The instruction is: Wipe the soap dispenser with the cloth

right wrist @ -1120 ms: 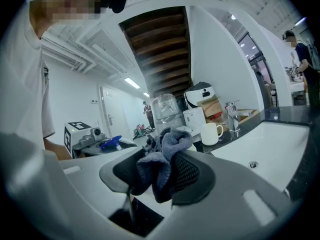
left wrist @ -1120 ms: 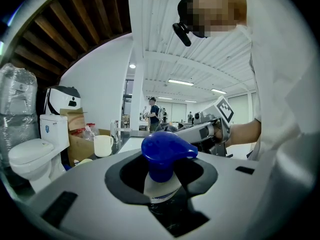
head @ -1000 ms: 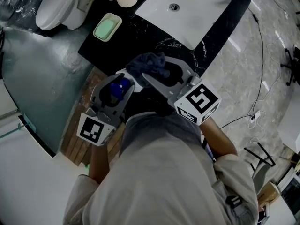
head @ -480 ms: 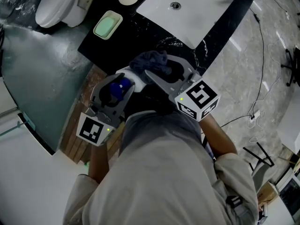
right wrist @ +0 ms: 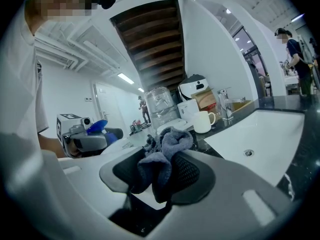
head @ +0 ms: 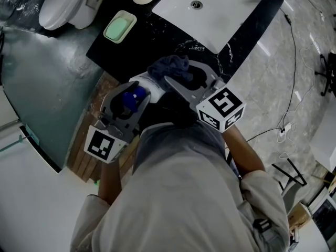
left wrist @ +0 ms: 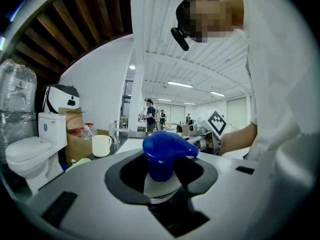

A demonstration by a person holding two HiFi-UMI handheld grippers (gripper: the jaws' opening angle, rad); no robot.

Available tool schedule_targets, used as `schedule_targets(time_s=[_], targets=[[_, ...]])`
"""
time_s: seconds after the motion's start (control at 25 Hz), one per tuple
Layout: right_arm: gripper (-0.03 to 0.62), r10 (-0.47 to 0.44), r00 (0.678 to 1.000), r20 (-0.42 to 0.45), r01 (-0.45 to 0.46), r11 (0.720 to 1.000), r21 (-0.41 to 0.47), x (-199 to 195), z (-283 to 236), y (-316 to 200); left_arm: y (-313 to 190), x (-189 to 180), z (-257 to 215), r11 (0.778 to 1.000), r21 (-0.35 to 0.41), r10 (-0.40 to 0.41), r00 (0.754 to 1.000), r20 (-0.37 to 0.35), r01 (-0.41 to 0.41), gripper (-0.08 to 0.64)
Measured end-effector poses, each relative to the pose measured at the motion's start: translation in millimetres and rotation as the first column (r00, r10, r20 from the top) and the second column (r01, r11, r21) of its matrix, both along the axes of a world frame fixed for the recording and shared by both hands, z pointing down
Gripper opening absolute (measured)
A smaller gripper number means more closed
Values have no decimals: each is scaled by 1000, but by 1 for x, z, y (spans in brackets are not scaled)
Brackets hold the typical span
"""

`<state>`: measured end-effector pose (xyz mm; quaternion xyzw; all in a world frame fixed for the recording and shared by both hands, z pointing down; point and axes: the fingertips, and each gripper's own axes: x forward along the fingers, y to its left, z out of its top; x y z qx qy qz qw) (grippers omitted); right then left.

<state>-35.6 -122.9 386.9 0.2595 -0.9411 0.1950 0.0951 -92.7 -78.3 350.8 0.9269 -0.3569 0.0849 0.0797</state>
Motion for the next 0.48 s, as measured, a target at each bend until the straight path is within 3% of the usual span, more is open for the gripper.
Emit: schedule_targets(time_s=[0.48], targets=[[163, 9, 999, -39, -9, 1000, -12, 6, 18, -4, 0, 2, 0, 1000, -4, 6, 1000, 2, -6, 146]])
